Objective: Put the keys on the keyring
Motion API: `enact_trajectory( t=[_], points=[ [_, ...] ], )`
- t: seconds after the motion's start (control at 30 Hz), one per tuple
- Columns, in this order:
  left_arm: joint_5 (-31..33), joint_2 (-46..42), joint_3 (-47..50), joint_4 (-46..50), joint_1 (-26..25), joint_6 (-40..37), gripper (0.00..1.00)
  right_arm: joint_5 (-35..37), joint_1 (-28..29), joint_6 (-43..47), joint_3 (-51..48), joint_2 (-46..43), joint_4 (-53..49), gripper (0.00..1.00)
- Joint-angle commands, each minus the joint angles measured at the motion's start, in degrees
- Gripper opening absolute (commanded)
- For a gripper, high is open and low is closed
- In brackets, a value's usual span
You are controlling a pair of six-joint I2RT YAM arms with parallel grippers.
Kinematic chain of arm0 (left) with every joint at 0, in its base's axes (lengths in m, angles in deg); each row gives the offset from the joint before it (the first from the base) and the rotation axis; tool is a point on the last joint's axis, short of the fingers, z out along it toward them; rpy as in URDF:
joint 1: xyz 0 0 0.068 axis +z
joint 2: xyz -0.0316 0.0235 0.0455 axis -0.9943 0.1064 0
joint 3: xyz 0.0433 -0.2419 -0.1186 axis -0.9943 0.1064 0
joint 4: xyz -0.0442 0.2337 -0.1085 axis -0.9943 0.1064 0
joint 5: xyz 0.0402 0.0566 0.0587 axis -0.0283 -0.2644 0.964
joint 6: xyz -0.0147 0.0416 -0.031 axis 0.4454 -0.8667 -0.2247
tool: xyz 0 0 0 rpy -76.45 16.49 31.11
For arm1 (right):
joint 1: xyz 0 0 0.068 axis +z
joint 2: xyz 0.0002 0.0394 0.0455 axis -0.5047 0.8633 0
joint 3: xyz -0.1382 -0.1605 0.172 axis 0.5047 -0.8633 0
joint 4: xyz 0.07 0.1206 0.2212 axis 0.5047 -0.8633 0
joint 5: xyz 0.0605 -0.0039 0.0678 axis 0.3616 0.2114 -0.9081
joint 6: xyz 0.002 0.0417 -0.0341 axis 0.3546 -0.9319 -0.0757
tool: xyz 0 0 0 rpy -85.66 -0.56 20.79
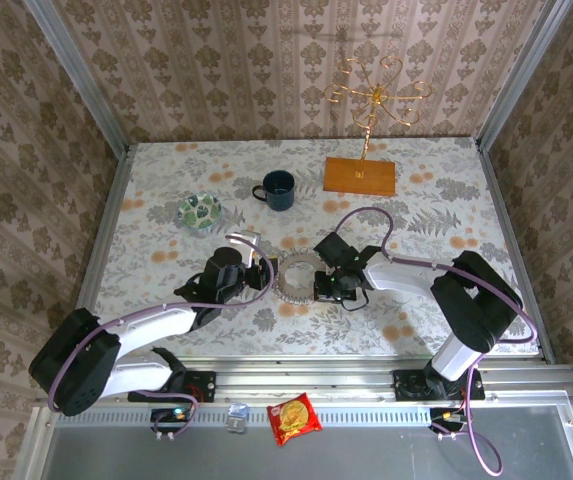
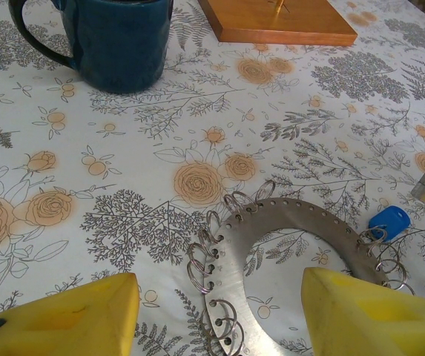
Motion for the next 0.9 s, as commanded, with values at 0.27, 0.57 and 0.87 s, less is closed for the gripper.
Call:
enact_trajectory(
  t=[0.27, 0.57, 0.87],
  points=[
    [0.9, -2.3, 0.5, -1.8, -0.5, -1.3, 0.6, 2.4, 0.8, 7.5, 1.7, -6.0, -2.9, 0.0],
    [1.7, -10.1, -0.1, 1.8, 0.0, -11.2, 0.6, 5.8, 1.0, 28.5, -0.6, -20.0, 3.0, 0.0],
    [-1.6, -15.1, -2.3, 6.9, 2.1, -21.6, 0.59, 4.7, 0.2, 49.0, -1.3, -25.5, 10.9, 0.0]
  ],
)
